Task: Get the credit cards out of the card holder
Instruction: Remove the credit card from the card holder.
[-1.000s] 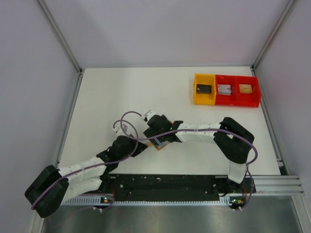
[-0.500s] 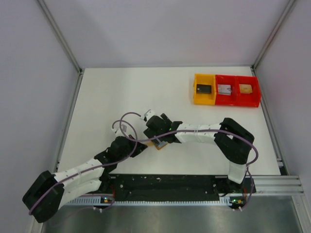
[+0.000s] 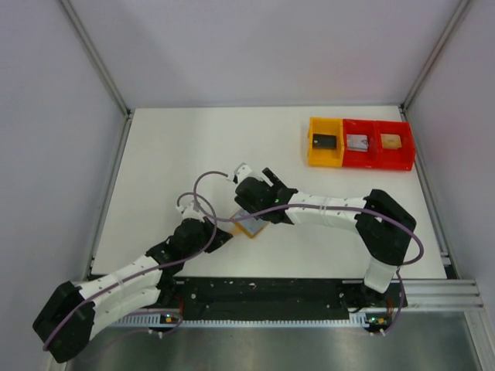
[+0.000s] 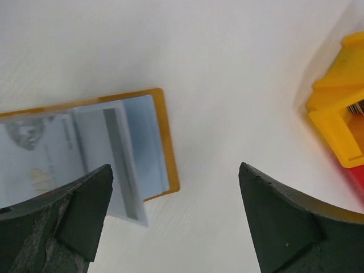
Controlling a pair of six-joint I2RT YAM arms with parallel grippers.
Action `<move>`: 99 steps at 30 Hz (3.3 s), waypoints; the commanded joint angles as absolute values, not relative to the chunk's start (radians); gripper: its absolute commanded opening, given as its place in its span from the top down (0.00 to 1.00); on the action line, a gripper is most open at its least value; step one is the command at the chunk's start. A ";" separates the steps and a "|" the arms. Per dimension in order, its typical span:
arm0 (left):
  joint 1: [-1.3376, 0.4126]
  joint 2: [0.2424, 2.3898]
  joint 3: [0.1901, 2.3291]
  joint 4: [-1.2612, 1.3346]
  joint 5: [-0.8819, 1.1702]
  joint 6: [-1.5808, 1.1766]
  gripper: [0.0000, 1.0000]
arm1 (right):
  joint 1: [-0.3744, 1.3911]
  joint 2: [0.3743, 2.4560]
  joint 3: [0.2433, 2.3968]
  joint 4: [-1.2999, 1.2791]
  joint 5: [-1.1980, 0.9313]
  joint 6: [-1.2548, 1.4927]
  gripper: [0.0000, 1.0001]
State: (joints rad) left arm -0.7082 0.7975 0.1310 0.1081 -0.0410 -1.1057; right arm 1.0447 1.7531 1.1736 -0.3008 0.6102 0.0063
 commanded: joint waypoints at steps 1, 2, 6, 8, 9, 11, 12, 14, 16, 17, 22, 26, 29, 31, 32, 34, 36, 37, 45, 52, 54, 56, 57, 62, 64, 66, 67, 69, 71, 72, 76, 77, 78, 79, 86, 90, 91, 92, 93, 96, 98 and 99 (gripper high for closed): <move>-0.707 0.761 0.126 0.049 -0.014 -1.091 1.00 | 0.994 1.726 1.192 -0.334 0.684 -0.032 0.10; -0.707 0.756 0.126 0.035 -0.009 -1.089 1.00 | 0.982 1.726 1.187 -0.333 0.678 -0.031 0.10; -0.707 0.706 0.130 -0.055 -0.012 -1.081 1.00 | 0.939 1.718 1.167 -0.337 0.615 -0.020 0.10; -0.707 0.681 0.147 -0.133 -0.043 -1.074 1.00 | 0.937 1.707 1.158 -0.348 0.583 -0.006 0.12; -0.707 0.670 0.162 -0.181 -0.067 -1.069 1.00 | 0.936 1.694 1.154 -0.353 0.548 0.024 0.14; -0.703 0.661 0.204 -0.268 -0.135 -1.040 1.00 | 0.933 1.663 1.144 -0.353 0.459 0.064 0.17; -0.698 0.666 0.237 -0.308 -0.168 -1.023 1.00 | 0.931 1.648 1.140 -0.353 0.412 0.089 0.19; -0.681 0.690 0.280 -0.359 -0.202 -0.976 0.99 | 0.925 1.626 1.135 -0.353 0.321 0.132 0.25; -0.651 0.733 0.313 -0.362 -0.204 -0.931 0.96 | 0.925 1.615 1.134 -0.347 0.241 0.166 0.30; -0.625 0.758 0.325 -0.351 -0.195 -0.914 0.93 | 0.925 1.612 1.131 -0.341 0.210 0.185 0.31; -0.575 0.844 0.406 -0.310 -0.134 -0.865 0.66 | 0.922 1.601 1.101 -0.270 0.104 0.259 0.39; -0.575 0.815 0.477 -0.360 -0.127 -0.842 0.52 | 0.917 1.605 1.072 -0.210 0.051 0.296 0.48; -0.577 0.775 0.515 -0.373 -0.089 -0.831 0.50 | 0.904 1.609 1.046 -0.166 0.032 0.325 0.50; -0.577 0.753 0.517 -0.319 -0.023 -0.847 0.50 | 0.887 1.612 1.029 -0.149 0.025 0.334 0.54; -0.577 0.747 0.509 -0.274 0.030 -0.863 0.50 | 0.878 1.611 1.022 -0.138 0.011 0.336 0.55; -0.577 0.761 0.500 -0.198 0.086 -0.906 0.50 | 0.855 1.612 1.005 -0.115 -0.021 0.351 0.60; -0.577 0.811 0.491 -0.117 0.133 -0.933 0.50 | 0.830 1.615 0.986 -0.089 -0.050 0.365 0.67; -0.577 0.842 0.485 -0.059 0.156 -0.943 0.50 | 0.821 1.617 0.977 -0.074 -0.076 0.373 0.70; -0.577 1.061 0.457 0.147 0.207 -0.985 0.49 | 0.792 1.644 0.925 -0.015 -0.135 0.413 0.84; -0.577 1.184 0.453 0.218 0.222 -0.991 0.48 | 0.765 1.655 0.873 0.041 -0.162 0.448 0.89; -0.577 1.210 0.449 0.229 0.224 -0.992 0.49 | 0.767 1.660 0.867 0.048 -0.173 0.456 0.90; -0.577 1.229 0.440 0.241 0.224 -0.994 0.49 | 0.767 1.664 0.861 0.057 -0.187 0.463 0.92; -0.577 1.235 0.436 0.247 0.222 -0.994 0.49 | 0.765 1.666 0.856 0.060 -0.189 0.466 0.93; -0.578 1.290 0.425 0.264 0.241 -0.996 0.51 | 0.765 1.669 0.850 0.063 -0.187 0.471 0.95; -0.577 1.310 0.419 0.278 0.250 -1.002 0.54 | 0.767 1.672 0.851 0.058 -0.187 0.472 0.95; -0.577 1.325 0.416 0.287 0.256 -1.008 0.56 | 0.764 1.684 0.854 0.046 -0.186 0.477 0.96; -0.577 1.330 0.414 0.288 0.256 -1.009 0.57 | 0.764 1.690 0.856 0.035 -0.184 0.480 0.97; -0.577 1.344 0.413 0.291 0.258 -1.009 0.59 | 0.762 1.701 0.857 0.017 -0.184 0.492 0.98; -0.577 1.354 0.411 0.293 0.258 -1.009 0.60 | 0.761 1.709 0.857 0.003 -0.189 0.506 0.98; -0.577 1.359 0.408 0.298 0.259 -1.009 0.60 | 0.758 1.709 0.857 -0.023 -0.190 0.517 0.99; -0.577 1.391 0.408 0.322 0.275 -1.017 0.61 | 0.755 1.715 0.856 -0.057 -0.202 0.531 1.00; -0.578 1.405 0.408 0.330 0.279 -1.020 0.61 | 0.755 1.717 0.856 -0.058 -0.206 0.532 1.00; -0.577 1.416 0.410 0.339 0.284 -1.022 0.62 | 0.755 1.718 0.856 -0.060 -0.209 0.534 1.00; -0.577 1.425 0.410 0.347 0.287 -1.025 0.62 | 0.755 1.720 0.856 -0.061 -0.213 0.534 1.00; -0.577 1.466 0.411 0.388 0.307 -1.034 0.69 | 0.752 1.724 0.859 -0.063 -0.216 0.537 1.00; -0.577 1.476 0.393 0.417 0.308 -1.046 0.74 | 0.753 1.724 0.857 -0.063 -0.216 0.535 1.00; -0.577 1.477 0.387 0.431 0.310 -1.049 0.75 | 0.753 1.726 0.857 -0.061 -0.216 0.537 1.00; -0.577 1.476 0.377 0.440 0.310 -1.054 0.77 | 0.752 1.724 0.857 -0.063 -0.216 0.537 1.00; -0.577 1.479 0.370 0.451 0.310 -1.058 0.80 | 0.750 1.724 0.857 -0.061 -0.216 0.537 1.00; -0.577 1.473 0.348 0.474 0.313 -1.068 0.89 | 0.747 1.727 0.854 -0.064 -0.216 0.540 1.00; -0.577 1.468 0.336 0.483 0.313 -1.071 0.92 | 0.746 1.729 0.854 -0.064 -0.218 0.538 1.00; -0.577 1.463 0.331 0.486 0.310 -1.072 0.93 | 0.746 1.732 0.854 -0.063 -0.218 0.540 1.00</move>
State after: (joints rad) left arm -0.5781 1.4666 0.3622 0.4347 0.3042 -1.0653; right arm 0.7574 1.6978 0.8509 -0.0158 -0.2237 0.5438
